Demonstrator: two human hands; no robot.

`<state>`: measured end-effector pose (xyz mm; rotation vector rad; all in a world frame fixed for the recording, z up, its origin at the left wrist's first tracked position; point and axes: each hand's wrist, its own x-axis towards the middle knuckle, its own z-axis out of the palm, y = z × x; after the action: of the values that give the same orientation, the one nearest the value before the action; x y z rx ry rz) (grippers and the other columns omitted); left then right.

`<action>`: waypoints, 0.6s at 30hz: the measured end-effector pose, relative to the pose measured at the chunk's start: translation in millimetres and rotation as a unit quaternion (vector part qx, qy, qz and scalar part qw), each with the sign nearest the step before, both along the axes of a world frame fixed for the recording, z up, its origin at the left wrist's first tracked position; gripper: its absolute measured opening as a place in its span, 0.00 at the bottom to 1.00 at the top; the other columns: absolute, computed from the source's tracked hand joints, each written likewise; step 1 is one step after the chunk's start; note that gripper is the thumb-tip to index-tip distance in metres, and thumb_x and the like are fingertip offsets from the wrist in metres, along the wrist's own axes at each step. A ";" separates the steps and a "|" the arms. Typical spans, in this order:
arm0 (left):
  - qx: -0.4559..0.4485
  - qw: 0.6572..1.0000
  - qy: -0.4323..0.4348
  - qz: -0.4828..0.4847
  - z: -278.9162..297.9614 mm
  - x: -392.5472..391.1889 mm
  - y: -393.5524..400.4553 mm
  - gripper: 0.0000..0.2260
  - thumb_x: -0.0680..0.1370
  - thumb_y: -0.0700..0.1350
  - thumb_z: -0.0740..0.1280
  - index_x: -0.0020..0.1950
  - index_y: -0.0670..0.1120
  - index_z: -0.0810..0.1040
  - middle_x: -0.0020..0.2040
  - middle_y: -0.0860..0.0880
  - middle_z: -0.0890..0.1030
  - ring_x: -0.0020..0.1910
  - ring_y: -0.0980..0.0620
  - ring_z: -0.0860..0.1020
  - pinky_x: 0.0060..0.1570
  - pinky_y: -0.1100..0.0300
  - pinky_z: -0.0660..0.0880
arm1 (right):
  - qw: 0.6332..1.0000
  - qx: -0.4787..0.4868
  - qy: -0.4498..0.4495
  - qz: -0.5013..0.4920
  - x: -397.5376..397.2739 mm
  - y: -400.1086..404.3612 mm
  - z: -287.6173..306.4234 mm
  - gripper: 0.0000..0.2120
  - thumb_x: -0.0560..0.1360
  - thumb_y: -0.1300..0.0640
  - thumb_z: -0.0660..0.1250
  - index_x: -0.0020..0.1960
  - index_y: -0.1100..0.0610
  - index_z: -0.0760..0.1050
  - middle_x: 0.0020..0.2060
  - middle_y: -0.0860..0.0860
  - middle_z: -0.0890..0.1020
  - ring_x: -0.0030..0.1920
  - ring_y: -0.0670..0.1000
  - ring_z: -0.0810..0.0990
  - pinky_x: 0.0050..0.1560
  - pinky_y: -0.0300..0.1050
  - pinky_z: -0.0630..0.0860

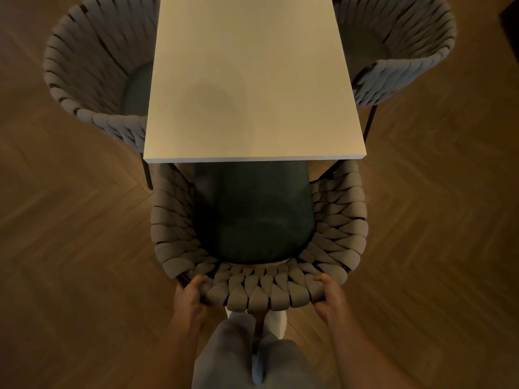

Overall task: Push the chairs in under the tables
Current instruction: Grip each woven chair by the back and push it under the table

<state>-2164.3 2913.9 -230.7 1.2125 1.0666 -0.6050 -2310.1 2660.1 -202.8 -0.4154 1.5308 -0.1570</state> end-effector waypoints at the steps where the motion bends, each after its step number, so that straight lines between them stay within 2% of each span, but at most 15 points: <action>1: 0.003 1.000 -0.005 -0.005 -0.9 1.2 0.5 0.22 0.77 0.32 0.70 0.69 0.48 0.74 0.58 0.44 0.81 0.51 0.43 0.80 0.48 0.45 0.79 | 1.000 0.001 0.000 -0.003 -0.4 1.5 -2.6 0.23 0.76 0.70 0.64 0.70 0.58 0.71 0.59 0.59 0.79 0.59 0.61 0.79 0.60 0.62 0.78; 3: 0.001 1.000 0.000 0.000 -1.2 3.8 3.3 0.21 0.78 0.32 0.69 0.67 0.49 0.74 0.56 0.44 0.81 0.50 0.43 0.80 0.45 0.46 0.78 | 1.000 0.011 -0.001 -0.005 -1.6 5.6 -5.1 0.21 0.76 0.70 0.64 0.67 0.57 0.71 0.55 0.58 0.79 0.56 0.60 0.80 0.58 0.61 0.78; 6: -0.002 1.000 0.004 -0.002 -6.3 5.4 6.3 0.21 0.78 0.31 0.69 0.66 0.49 0.74 0.53 0.45 0.81 0.50 0.42 0.81 0.43 0.46 0.78 | 1.000 0.021 0.003 -0.013 -4.9 10.5 -15.2 0.24 0.76 0.69 0.65 0.71 0.58 0.71 0.60 0.60 0.79 0.61 0.62 0.79 0.63 0.62 0.76; 11: 0.008 1.000 0.012 -0.007 -12.7 6.3 7.0 0.19 0.78 0.31 0.69 0.65 0.47 0.75 0.56 0.43 0.82 0.50 0.42 0.81 0.45 0.46 0.79 | 0.999 0.034 0.034 -0.001 -0.9 8.8 -17.9 0.24 0.75 0.66 0.68 0.71 0.59 0.71 0.62 0.62 0.79 0.60 0.64 0.79 0.62 0.63 0.77; 15: 0.049 0.997 0.037 -0.036 -12.1 5.9 5.1 0.22 0.77 0.34 0.73 0.70 0.43 0.74 0.60 0.41 0.81 0.52 0.40 0.81 0.46 0.45 0.80 | 0.995 0.046 0.087 0.033 4.4 4.9 -16.1 0.17 0.77 0.62 0.69 0.65 0.60 0.72 0.59 0.62 0.79 0.57 0.63 0.80 0.58 0.62 0.78; 18: 0.081 0.992 0.059 -0.073 -5.7 8.4 3.1 0.22 0.77 0.37 0.74 0.71 0.40 0.73 0.60 0.40 0.80 0.50 0.40 0.80 0.44 0.46 0.79 | 0.990 0.051 0.118 0.049 9.7 2.9 -12.4 0.20 0.78 0.59 0.71 0.67 0.62 0.73 0.58 0.63 0.80 0.57 0.64 0.81 0.59 0.63 0.79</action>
<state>-2155.9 2917.1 -236.4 1.4198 1.1496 -0.7210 -2300.4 2663.0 -215.2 -0.4377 1.7392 0.0501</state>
